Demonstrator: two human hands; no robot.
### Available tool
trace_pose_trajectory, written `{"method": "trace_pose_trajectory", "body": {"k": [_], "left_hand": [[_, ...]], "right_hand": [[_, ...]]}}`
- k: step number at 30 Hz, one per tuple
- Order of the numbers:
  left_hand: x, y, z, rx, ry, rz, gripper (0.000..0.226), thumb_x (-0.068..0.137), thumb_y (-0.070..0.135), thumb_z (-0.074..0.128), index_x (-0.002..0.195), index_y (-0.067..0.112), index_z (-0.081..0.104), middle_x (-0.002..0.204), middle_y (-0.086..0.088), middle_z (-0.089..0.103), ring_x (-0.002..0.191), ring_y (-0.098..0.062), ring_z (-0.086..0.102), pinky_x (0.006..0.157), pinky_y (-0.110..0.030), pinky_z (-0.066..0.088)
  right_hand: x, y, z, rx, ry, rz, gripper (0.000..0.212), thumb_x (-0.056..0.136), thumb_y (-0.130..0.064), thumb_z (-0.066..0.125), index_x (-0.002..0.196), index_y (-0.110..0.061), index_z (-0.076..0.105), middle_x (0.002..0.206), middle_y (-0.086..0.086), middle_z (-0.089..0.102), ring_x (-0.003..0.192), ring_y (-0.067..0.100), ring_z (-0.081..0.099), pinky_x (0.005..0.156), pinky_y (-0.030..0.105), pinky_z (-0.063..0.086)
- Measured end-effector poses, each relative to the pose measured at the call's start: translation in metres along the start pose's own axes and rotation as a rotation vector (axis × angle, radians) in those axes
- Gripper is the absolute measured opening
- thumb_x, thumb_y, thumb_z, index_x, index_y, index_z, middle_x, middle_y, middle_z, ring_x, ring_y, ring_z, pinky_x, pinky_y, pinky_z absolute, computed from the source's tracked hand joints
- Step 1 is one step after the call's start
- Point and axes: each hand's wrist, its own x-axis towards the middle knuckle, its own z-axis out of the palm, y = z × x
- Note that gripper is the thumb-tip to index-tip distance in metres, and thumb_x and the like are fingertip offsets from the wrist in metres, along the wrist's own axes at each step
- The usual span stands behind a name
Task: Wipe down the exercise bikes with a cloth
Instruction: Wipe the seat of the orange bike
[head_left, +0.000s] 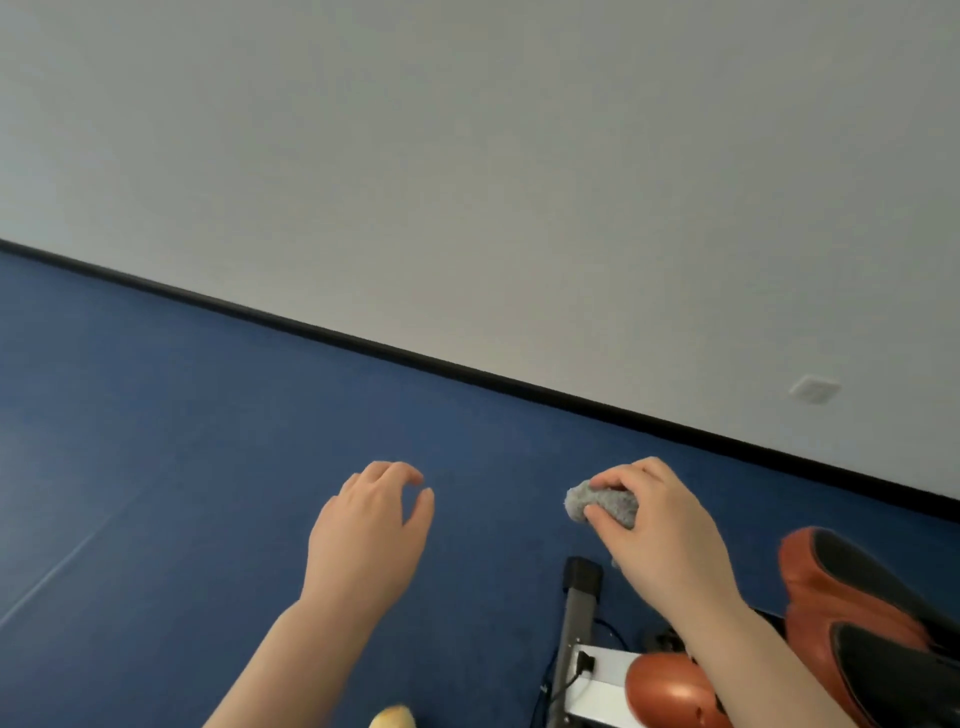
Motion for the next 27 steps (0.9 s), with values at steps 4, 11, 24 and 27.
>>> {"method": "trace_pose_trajectory", "body": {"k": [4, 11, 24, 27], "left_hand": [[0.086, -0.007, -0.011, 0.034, -0.054, 0.139, 0.026, 0.093, 0.043, 0.041, 0.111, 0.032, 0.057, 0.12, 0.02, 0.055, 0.089, -0.007, 0.051, 0.072, -0.024, 0.037], [0.191, 0.034, 0.012, -0.031, -0.145, 0.302, 0.026, 0.093, 0.042, 0.041, 0.11, 0.031, 0.057, 0.12, 0.018, 0.055, 0.095, -0.009, 0.053, 0.078, -0.029, 0.044], [0.338, 0.23, 0.127, -0.204, -0.391, 0.614, 0.029, 0.091, 0.044, 0.044, 0.119, 0.038, 0.05, 0.119, 0.022, 0.05, 0.103, -0.002, 0.052, 0.082, -0.028, 0.046], [0.362, 0.284, 0.147, -0.248, -0.402, 0.707, 0.032, 0.09, 0.044, 0.043, 0.121, 0.04, 0.047, 0.115, 0.025, 0.047, 0.087, 0.004, 0.054, 0.072, -0.024, 0.04]], "right_hand": [[0.051, -0.023, 0.008, 0.016, 0.091, 0.109, 0.01, 0.083, -0.032, 0.064, 0.091, -0.038, 0.062, 0.096, -0.021, 0.05, 0.081, 0.0, 0.054, 0.056, 0.02, 0.043], [0.092, -0.002, -0.02, -0.051, 0.255, 0.316, 0.014, 0.081, -0.03, 0.067, 0.092, -0.037, 0.061, 0.095, -0.019, 0.05, 0.08, 0.002, 0.054, 0.055, 0.019, 0.039], [0.214, 0.121, -0.068, -0.022, 0.427, 0.608, 0.014, 0.082, -0.033, 0.065, 0.092, -0.039, 0.06, 0.097, -0.02, 0.05, 0.082, 0.0, 0.056, 0.063, 0.025, 0.05], [0.238, 0.152, -0.088, -0.04, 0.455, 0.687, 0.012, 0.082, -0.034, 0.064, 0.092, -0.039, 0.059, 0.098, -0.02, 0.05, 0.081, 0.001, 0.055, 0.063, 0.024, 0.05]]}}
